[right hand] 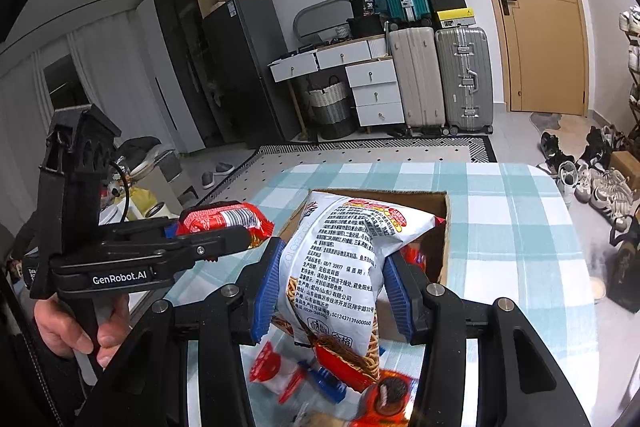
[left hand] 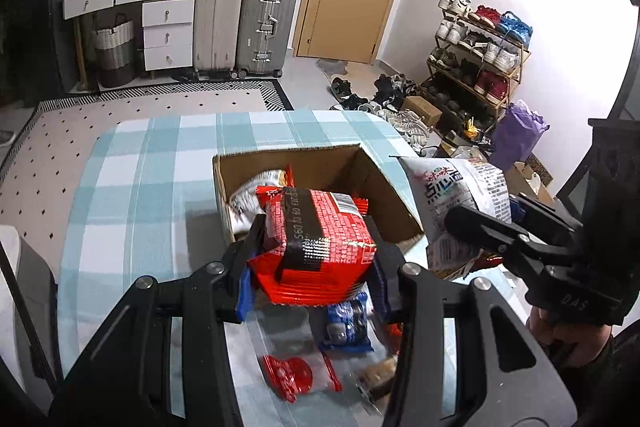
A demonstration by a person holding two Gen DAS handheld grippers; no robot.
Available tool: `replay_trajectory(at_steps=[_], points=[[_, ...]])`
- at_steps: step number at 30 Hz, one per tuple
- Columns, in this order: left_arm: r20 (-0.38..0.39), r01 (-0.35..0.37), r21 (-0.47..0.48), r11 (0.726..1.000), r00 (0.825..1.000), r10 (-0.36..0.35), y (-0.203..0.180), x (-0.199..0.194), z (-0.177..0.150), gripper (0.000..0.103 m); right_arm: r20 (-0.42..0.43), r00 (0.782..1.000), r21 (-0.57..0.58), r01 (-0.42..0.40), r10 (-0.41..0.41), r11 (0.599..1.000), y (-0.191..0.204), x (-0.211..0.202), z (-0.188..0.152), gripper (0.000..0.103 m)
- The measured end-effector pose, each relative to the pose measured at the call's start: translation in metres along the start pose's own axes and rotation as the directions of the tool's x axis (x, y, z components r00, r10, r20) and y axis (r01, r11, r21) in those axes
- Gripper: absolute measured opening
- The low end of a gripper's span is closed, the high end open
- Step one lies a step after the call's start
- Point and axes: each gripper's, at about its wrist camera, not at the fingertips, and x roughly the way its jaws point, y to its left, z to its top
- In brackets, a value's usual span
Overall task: Organize snacks
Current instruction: 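Carry both held bags over the cardboard box, then open both grippers to drop the bags into the cardboard box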
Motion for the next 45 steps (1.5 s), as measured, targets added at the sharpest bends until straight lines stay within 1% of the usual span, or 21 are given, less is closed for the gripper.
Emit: replay_trajectory(at_steps=[8, 12, 18, 21, 26, 36, 37, 39, 40, 41, 42, 43, 45], points=[[0.000, -0.005, 0.008, 1.000, 1.000, 0.005, 0.001, 0.026, 0.040, 0.041, 0.010, 1.000, 0.000, 0.005, -0.005, 1.000, -0.013, 0.020, 0.032, 0.048], [-0.013, -0.005, 0.012, 1.000, 1.000, 0.005, 0.005, 0.042, 0.057, 0.041, 0.007, 1.000, -0.007, 0.005, -0.005, 1.000, -0.019, 0.034, 0.048, 0.048], [-0.048, 0.007, 0.002, 1.000, 0.999, -0.007, 0.012, 0.069, 0.074, 0.041, 0.002, 1.000, -0.005, 0.005, -0.005, 1.000, -0.029, 0.057, 0.068, 0.048], [-0.059, -0.001, 0.015, 1.000, 0.998, 0.002, 0.015, 0.083, 0.083, 0.041, 0.004, 1.000, 0.005, 0.009, -0.009, 1.000, -0.037, 0.069, 0.075, 0.048], [-0.078, 0.012, 0.010, 1.000, 0.997, -0.011, 0.021, 0.103, 0.087, 0.041, -0.025, 1.000, 0.024, 0.015, -0.015, 1.000, -0.052, 0.092, 0.075, 0.048], [-0.156, 0.046, -0.006, 0.999, 0.987, -0.046, 0.029, 0.152, 0.076, 0.042, -0.080, 0.997, 0.029, 0.013, -0.011, 0.999, -0.072, 0.125, 0.060, 0.050], [-0.166, 0.043, -0.010, 0.999, 0.985, -0.044, 0.030, 0.156, 0.075, 0.046, -0.087, 0.996, 0.023, 0.020, -0.018, 1.000, -0.072, 0.128, 0.058, 0.054], [-0.173, 0.032, -0.008, 0.999, 0.984, -0.033, 0.031, 0.160, 0.074, 0.048, -0.096, 0.995, 0.012, 0.027, -0.026, 1.000, -0.073, 0.131, 0.054, 0.060], [-0.170, 0.035, -0.002, 0.999, 0.985, -0.035, 0.030, 0.159, 0.073, 0.055, -0.092, 0.995, 0.010, 0.025, -0.024, 1.000, -0.073, 0.131, 0.053, 0.064], [-0.168, 0.026, 0.005, 1.000, 0.985, -0.025, 0.029, 0.158, 0.073, 0.059, -0.085, 0.996, 0.008, 0.024, -0.023, 1.000, -0.073, 0.128, 0.051, 0.065], [-0.164, 0.008, 0.012, 1.000, 0.987, -0.006, 0.030, 0.157, 0.073, 0.069, -0.074, 0.997, 0.006, 0.024, -0.023, 1.000, -0.074, 0.125, 0.050, 0.065], [-0.149, 0.008, 0.012, 1.000, 0.989, -0.006, 0.031, 0.154, 0.073, 0.075, -0.062, 0.998, 0.007, 0.025, -0.025, 1.000, -0.074, 0.122, 0.050, 0.066], [-0.136, 0.011, 0.006, 1.000, 0.991, -0.010, 0.031, 0.149, 0.073, 0.080, -0.042, 0.999, 0.017, 0.027, -0.026, 1.000, -0.076, 0.114, 0.050, 0.067]])
